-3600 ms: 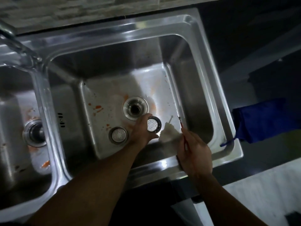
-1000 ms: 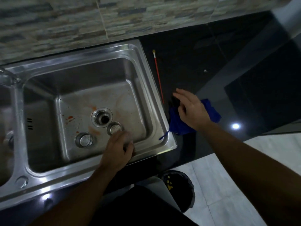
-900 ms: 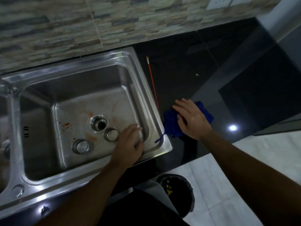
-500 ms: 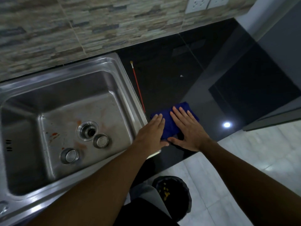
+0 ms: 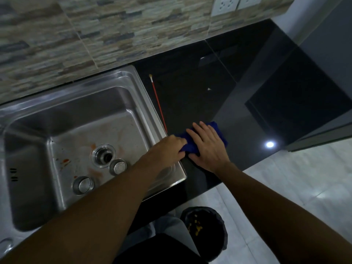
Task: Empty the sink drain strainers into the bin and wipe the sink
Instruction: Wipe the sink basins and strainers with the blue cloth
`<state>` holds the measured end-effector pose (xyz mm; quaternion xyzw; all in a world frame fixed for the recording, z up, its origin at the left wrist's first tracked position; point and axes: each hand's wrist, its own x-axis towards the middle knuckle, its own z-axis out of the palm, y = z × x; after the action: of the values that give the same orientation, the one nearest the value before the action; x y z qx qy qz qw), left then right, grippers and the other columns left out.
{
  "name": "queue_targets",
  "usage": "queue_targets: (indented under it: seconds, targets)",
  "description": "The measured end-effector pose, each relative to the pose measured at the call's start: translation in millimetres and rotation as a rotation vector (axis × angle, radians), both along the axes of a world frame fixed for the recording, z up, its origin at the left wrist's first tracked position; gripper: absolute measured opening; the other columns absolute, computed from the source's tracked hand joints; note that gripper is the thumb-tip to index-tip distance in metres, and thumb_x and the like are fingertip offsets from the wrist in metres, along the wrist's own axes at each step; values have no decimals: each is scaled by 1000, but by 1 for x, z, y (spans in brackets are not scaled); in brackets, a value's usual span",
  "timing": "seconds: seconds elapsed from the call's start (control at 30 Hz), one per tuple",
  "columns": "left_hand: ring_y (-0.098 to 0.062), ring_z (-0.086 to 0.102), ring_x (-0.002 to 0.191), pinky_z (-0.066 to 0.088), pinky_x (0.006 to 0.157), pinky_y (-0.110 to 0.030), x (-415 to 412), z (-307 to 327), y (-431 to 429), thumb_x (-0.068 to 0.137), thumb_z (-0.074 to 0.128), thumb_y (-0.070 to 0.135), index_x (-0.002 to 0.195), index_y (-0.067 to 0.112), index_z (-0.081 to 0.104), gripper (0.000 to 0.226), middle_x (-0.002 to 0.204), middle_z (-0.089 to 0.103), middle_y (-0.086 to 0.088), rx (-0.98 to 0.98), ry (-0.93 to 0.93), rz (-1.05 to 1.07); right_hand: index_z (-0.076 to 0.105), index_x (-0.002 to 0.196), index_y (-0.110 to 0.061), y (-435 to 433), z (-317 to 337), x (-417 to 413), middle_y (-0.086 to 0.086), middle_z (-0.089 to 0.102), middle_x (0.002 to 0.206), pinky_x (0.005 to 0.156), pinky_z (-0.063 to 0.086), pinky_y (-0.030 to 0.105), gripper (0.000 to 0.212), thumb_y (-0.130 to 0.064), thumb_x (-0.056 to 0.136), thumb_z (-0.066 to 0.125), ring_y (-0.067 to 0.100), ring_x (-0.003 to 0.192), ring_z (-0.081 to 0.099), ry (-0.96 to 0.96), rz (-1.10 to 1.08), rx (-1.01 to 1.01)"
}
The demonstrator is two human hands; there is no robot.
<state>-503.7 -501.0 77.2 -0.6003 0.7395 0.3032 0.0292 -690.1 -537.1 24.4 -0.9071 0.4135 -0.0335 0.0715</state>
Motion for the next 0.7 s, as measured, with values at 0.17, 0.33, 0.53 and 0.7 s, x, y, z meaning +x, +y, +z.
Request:
queue_targets:
  seconds: [0.17,0.33,0.53,0.7]
  targets:
    - [-21,67,103,54,91,-36,25,-8,29,91,66,26,127,17,65,37,118,71,-6,-73,239,129,45,149,-12,10,-1,3,8,38,159,125,20,49,64,-21,89,67,30,151,28,-77,128,65]
    - [-4,50,133,40,109,-25,59,-15,74,84,50,75,145,36,45,73,150,49,16,-124,225,291,50,145,-8,30,13,15,10,44,155,126,16,44,67,-4,80,68,31,150,30,-208,-2,113]
    - [0,52,122,44,100,-22,138,-17,154,95,37,69,139,35,53,58,134,55,21,-153,245,640,42,149,-4,67,35,68,5,23,164,122,24,26,80,17,75,63,20,153,19,-454,126,334]
    - [-20,61,120,40,103,-27,210,-15,246,102,49,41,128,28,62,32,132,66,-4,-236,233,901,46,145,0,112,51,153,16,39,156,112,41,27,66,1,81,62,25,140,43,-543,219,405]
